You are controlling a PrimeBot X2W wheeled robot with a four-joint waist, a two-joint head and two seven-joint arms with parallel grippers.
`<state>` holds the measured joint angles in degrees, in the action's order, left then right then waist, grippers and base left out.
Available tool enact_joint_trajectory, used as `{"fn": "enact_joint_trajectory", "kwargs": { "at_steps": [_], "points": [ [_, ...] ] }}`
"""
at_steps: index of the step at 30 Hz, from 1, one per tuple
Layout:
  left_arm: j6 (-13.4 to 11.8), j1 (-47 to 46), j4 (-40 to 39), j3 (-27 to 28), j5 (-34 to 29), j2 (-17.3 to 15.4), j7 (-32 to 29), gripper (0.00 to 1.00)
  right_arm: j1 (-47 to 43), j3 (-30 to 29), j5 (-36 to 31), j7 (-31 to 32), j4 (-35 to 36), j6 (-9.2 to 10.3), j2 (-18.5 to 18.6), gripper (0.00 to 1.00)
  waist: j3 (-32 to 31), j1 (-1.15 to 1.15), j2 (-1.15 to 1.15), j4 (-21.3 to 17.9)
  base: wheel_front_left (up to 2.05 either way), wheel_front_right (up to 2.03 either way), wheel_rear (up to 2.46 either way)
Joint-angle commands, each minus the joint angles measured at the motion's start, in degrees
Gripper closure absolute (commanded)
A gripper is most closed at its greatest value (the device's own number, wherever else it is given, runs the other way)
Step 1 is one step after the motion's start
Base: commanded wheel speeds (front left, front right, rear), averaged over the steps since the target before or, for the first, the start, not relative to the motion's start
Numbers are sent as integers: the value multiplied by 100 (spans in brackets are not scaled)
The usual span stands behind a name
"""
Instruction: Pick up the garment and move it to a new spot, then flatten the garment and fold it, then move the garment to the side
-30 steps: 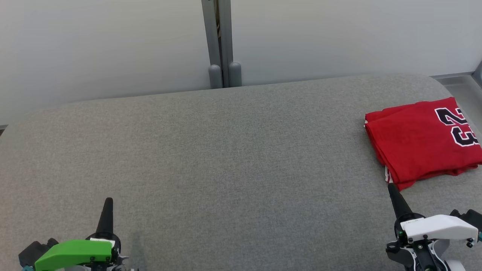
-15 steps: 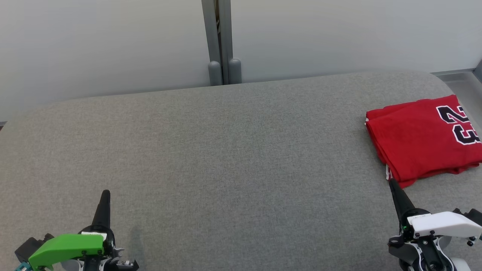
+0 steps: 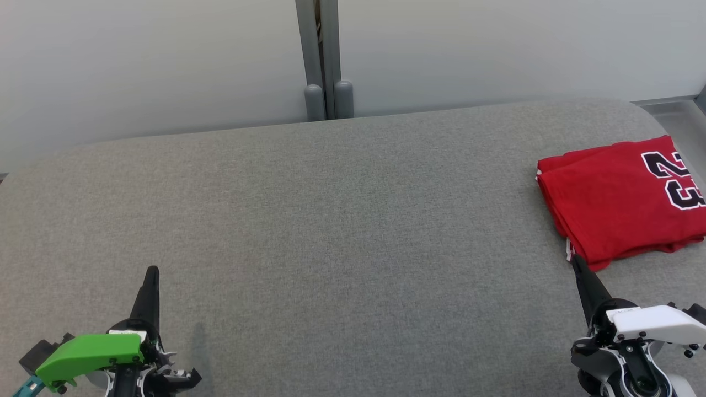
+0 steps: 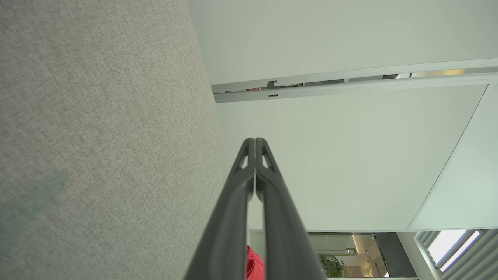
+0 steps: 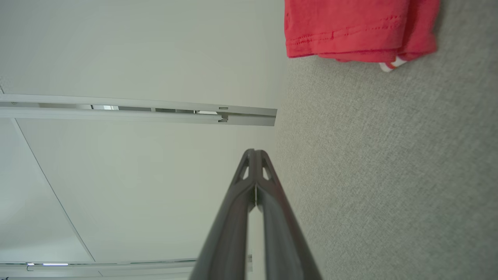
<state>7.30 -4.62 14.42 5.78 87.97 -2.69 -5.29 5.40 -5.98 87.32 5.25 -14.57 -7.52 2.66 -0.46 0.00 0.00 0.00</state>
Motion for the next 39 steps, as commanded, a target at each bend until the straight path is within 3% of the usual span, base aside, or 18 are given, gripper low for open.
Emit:
{"fn": "enact_joint_trajectory", "kwargs": {
  "at_steps": [1,12,39],
  "points": [
    [26,-127,-34,42,107,-32,-34,100,82,-24,120,37,41,5,33,100,7,0,0,0,0,0,0],
    [34,-222,-48,93,465,-34,-143,100,111,-69,530,151,73,5,37,100,62,0,0,0,0,0,0],
    [34,-200,-43,89,458,-34,-147,100,109,-66,518,144,71,5,36,100,63,0,0,0,0,0,0]
  ]
}}
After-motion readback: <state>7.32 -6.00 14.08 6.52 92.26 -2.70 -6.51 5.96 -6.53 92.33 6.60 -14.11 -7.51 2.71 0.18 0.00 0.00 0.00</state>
